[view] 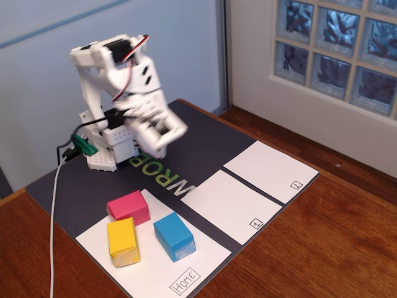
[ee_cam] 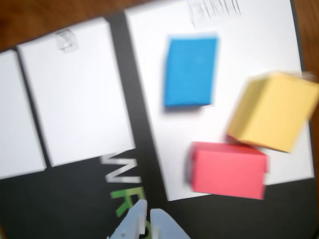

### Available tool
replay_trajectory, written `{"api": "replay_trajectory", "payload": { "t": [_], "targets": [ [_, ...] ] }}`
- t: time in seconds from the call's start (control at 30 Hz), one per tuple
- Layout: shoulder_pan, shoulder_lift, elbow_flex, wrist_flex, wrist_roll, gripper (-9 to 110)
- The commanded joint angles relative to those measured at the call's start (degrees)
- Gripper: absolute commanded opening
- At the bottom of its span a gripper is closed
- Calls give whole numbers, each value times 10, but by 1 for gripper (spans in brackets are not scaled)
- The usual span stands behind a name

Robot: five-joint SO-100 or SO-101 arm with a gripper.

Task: Move box yellow to zone 2

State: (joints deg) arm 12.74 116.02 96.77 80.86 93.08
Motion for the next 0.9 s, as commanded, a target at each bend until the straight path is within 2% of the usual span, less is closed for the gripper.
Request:
{"api": "replay_trajectory", "payload": {
  "t": [0.0,0.4,0.87],
  "targets": [
    [59,-28,-47,14,17,0],
    [171,-131,-82,4,-17,0],
    [200,-258,-83,-76,-92,0]
  ]
}}
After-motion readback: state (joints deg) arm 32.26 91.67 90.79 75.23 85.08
